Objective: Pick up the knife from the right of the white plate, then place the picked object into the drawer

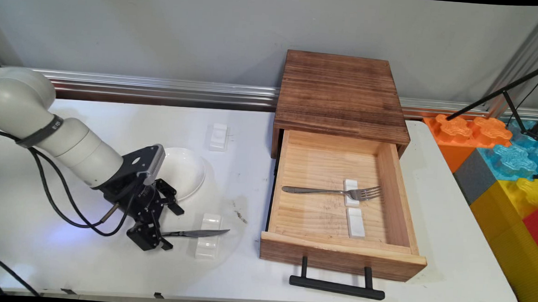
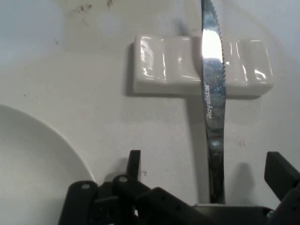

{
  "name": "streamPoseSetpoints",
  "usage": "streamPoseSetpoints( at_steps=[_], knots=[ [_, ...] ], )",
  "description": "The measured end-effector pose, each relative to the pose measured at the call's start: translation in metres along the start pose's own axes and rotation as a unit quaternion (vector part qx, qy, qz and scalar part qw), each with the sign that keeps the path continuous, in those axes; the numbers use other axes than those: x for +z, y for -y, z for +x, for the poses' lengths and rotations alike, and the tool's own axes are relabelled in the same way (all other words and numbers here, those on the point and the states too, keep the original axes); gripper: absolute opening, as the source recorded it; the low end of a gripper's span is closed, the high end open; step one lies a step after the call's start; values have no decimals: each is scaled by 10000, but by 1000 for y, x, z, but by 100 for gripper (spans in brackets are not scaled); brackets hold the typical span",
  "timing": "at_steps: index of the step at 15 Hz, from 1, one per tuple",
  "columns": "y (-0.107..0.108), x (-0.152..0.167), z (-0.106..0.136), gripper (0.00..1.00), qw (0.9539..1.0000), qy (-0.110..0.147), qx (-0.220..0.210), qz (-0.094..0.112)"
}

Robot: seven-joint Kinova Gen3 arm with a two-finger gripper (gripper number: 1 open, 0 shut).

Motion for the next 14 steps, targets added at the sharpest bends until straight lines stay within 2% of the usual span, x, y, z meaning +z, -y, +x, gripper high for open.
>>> streamPoseSetpoints(
  at_steps=[3,4,14],
  knots=[
    [1,2,-1,100,10000,-13,-4,-12],
    [1,2,-1,0,10000,-22,0,-13],
    [-2,0,-4,0,9999,-27,-58,-89]
  ],
)
